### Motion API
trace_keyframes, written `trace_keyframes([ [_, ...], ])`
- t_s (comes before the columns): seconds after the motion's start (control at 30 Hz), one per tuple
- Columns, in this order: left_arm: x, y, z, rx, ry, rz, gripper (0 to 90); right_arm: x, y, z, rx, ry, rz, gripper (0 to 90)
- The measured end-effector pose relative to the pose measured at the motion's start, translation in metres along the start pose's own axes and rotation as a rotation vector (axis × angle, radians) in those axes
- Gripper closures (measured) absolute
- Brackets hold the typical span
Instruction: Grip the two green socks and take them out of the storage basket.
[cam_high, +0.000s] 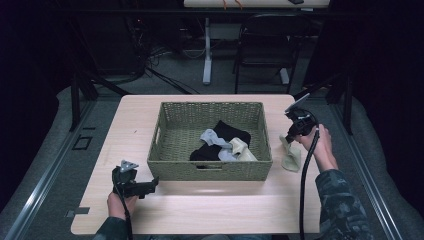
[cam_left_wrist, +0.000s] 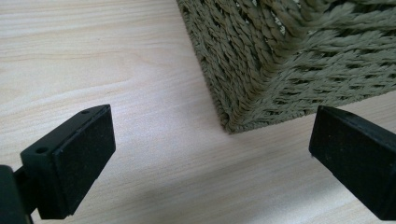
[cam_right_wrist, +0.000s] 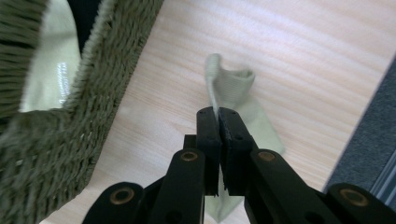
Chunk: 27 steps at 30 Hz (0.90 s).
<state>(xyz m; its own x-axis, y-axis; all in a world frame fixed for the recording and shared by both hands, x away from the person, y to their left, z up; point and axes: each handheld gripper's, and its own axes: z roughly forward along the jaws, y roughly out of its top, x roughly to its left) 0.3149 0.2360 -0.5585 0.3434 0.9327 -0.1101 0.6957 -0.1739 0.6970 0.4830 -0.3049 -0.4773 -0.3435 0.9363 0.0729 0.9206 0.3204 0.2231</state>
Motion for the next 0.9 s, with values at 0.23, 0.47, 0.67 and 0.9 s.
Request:
trace_keyframes([
  [0.23,0.0,0.0,0.0,-0.004,-0.001,-0.001,0.3,-0.003,-0.007,0.027,0.027,0.04,0.019,86.0],
  [0.47,-0.001,0.0,0.0,0.002,-0.005,0.003,0.2,-0.004,-0.012,0.031,0.02,0.059,0.034,67.1],
  [0.67,-0.001,0.0,0.0,-0.006,-0.004,0.001,0.2,-0.003,-0.012,0.01,-0.026,0.049,0.03,50.3],
  [0.9,-0.001,0.0,0.0,0.0,-0.007,0.002,0.2,-0.001,-0.011,-0.019,-0.05,0.067,0.004,32.9],
])
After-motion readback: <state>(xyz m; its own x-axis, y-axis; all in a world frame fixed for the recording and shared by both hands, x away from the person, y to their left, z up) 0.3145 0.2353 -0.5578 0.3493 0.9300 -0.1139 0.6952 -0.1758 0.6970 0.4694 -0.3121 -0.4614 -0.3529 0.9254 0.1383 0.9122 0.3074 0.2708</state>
